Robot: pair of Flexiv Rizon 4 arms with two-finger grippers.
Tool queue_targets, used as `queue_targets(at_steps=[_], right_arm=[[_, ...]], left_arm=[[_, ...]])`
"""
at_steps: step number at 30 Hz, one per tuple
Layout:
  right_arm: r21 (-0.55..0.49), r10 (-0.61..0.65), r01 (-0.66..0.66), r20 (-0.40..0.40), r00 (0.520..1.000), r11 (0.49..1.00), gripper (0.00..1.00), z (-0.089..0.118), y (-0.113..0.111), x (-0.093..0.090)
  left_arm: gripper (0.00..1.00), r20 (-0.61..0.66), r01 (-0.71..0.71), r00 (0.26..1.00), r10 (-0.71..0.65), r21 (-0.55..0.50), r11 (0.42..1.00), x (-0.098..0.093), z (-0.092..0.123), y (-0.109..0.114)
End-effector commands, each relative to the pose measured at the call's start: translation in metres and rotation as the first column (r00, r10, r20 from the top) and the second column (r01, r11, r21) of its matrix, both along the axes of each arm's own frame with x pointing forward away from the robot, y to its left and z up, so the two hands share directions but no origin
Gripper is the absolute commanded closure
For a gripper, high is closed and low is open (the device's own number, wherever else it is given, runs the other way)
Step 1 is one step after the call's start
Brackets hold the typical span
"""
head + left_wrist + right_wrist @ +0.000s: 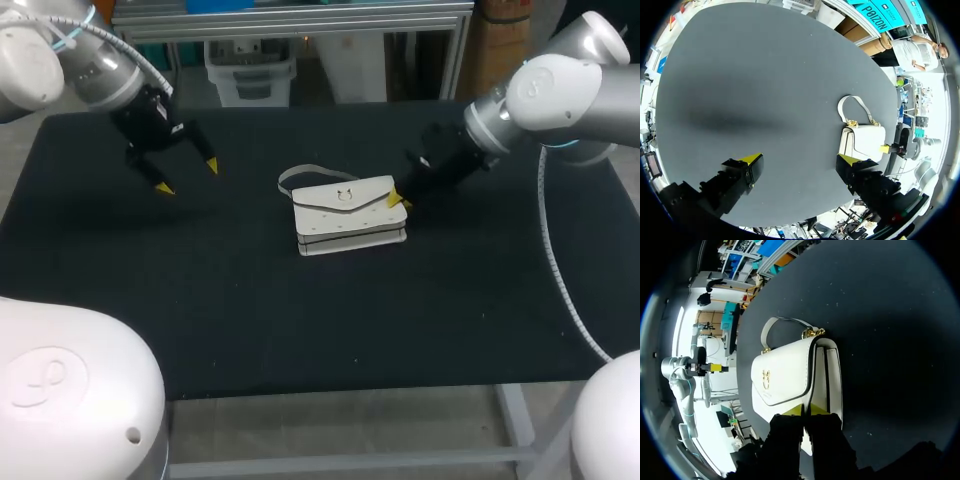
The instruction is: Pick up the bag, open it, inspect its contents, close it, and place it on the opposite side
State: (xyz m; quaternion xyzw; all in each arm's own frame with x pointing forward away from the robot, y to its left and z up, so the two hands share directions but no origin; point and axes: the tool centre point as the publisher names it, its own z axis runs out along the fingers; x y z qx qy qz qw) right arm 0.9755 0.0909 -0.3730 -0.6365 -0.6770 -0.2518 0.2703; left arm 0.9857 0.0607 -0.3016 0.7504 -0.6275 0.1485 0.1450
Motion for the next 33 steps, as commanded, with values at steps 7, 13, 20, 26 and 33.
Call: queue_targets(at_steps=[7, 13, 20, 26, 33], right_arm=[[-0.025, -0.039, 0.04, 0.04, 0.998, 0.999, 1.0, 0.002, -0.041, 0.016], [-0.073, -0.074, 0.08, 0.084, 0.994, 0.994, 1.0, 0.012, -0.075, 0.031], [-0.105, -0.094, 0.105, 0.108, 0.99, 0.989, 1.0, 0.013, -0.111, 0.048], [-0.084, -0.111, 0.119, 0.095, 0.989, 0.989, 1.0, 0.004, -0.148, 0.067], [-0.083, -0.15, 0.157, 0.081, 0.985, 0.984, 1.0, 0.0, -0.192, 0.087]], left_arm=[[0.0, 0.078, 0.066, 0.994, -0.072, 0.078, 0.995, 0.009, -0.001, 0.028], [0.0, 0.1, 0.065, 0.992, -0.083, 0.165, 0.984, 0.008, 0.005, 0.035], [0.0, 0.118, 0.105, 0.984, -0.134, 0.223, 0.969, 0.015, 0.007, 0.041], [0.0, 0.161, 0.156, 0.965, -0.207, 0.281, 0.947, 0.019, 0.007, 0.054], [0.0, 0.179, 0.133, 0.964, -0.196, 0.315, 0.94, 0.031, 0.005, 0.075]])
